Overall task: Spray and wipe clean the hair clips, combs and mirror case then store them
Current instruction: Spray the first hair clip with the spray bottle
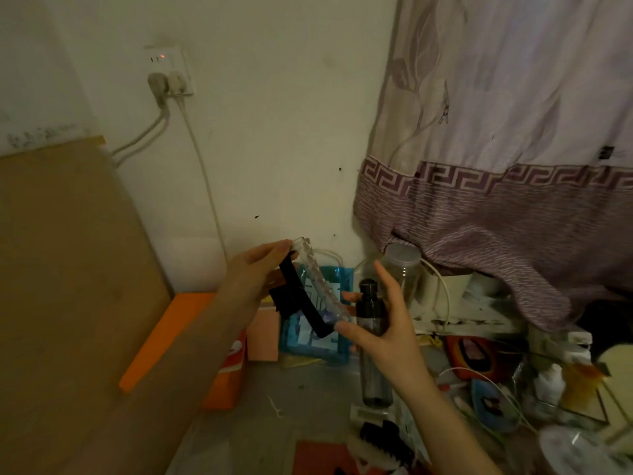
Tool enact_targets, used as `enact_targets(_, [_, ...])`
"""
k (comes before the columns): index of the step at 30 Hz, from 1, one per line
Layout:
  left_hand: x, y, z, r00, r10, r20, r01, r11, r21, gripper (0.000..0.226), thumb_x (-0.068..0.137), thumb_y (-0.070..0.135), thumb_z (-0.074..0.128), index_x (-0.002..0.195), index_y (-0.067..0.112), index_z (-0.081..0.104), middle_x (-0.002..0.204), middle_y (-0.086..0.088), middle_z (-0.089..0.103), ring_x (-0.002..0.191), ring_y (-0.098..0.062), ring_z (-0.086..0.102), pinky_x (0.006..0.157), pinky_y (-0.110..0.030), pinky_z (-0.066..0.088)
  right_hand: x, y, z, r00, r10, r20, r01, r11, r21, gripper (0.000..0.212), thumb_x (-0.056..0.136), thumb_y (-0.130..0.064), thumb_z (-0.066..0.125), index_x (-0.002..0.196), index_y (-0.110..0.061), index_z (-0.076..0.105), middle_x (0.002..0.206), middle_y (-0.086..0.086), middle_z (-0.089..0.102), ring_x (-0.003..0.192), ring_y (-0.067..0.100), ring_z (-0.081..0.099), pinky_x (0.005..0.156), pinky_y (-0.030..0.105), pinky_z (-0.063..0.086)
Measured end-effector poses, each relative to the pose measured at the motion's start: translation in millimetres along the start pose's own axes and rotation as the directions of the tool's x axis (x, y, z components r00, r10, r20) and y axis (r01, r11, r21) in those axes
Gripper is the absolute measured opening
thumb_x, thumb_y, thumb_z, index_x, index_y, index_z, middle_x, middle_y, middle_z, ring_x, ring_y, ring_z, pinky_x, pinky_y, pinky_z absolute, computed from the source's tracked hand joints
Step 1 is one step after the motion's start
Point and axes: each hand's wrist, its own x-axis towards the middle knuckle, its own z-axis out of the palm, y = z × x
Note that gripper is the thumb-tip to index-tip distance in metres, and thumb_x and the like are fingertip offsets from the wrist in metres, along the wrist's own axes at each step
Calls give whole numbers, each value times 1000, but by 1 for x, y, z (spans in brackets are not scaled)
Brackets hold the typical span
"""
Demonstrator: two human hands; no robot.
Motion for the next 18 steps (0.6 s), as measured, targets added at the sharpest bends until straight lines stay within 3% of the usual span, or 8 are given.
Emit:
enact_targets(2, [-1, -8, -1, 1000, -4, -27, 4, 1000, 6, 16, 86, 27, 65, 94, 15, 72, 83, 0, 75, 75, -16, 71, 54, -22, 53, 0, 4, 1, 1000, 15, 1, -15, 1000, 4, 90, 66, -28, 78, 140, -42, 29, 116, 3, 63, 107, 14, 64, 81, 40, 58])
enact_targets(5, [-2, -17, -1, 999, -3, -33, 3, 1000, 6, 14, 84, 27, 65, 91, 17, 72, 80, 4, 75, 74, -14, 71, 65, -25, 57, 0, 12, 2, 999, 45, -2, -45, 999, 14, 87, 67, -20, 77, 139, -38, 32, 109, 6, 65, 96, 13, 67, 68, 28, 58])
enact_targets(9, [-5, -26, -2, 998, -12, -54, 12, 1000, 2, 35, 71, 33, 69, 100, 13, 71, 89, -1, 75, 87, -21, 70, 75, -30, 57, 0, 24, 4, 997, 77, -8, -77, 997, 7, 79, 73, -6, 77, 137, -35, 39, 105, 8, 67, 95, 19, 68, 71, 30, 58])
enact_targets(12, [-7, -32, -5, 997, 45, -61, -40, 997, 73, 27, 82, 28, 66, 104, 13, 70, 97, -7, 72, 95, -24, 67, 75, -27, 56, -1, 31, 6, 994, 108, -28, -107, 994, 35, 75, 74, 0, 76, 132, -35, 44, 103, 10, 68, 92, 20, 69, 64, 27, 57])
enact_targets(15, [-13, -34, -8, 992, 126, 24, -129, 975, 180, 21, 78, 35, 65, 96, 25, 70, 97, -16, 67, 90, -23, 62, 75, -26, 50, -2, 38, 7, 986, 163, -35, -159, 983, 86, 75, 74, 2, 75, 135, -30, 44, 107, 11, 68, 90, 19, 70, 57, 30, 58])
enact_targets(18, [-18, -41, -15, 991, 111, 72, -125, 963, 239, 48, 71, 41, 67, 117, 30, 63, 114, 1, 68, 104, -8, 64, 82, -18, 53, -4, 44, 8, 971, 236, -48, -226, 960, 165, 71, 75, 1, 74, 133, -31, 47, 105, 7, 70, 90, 17, 70, 63, 36, 60])
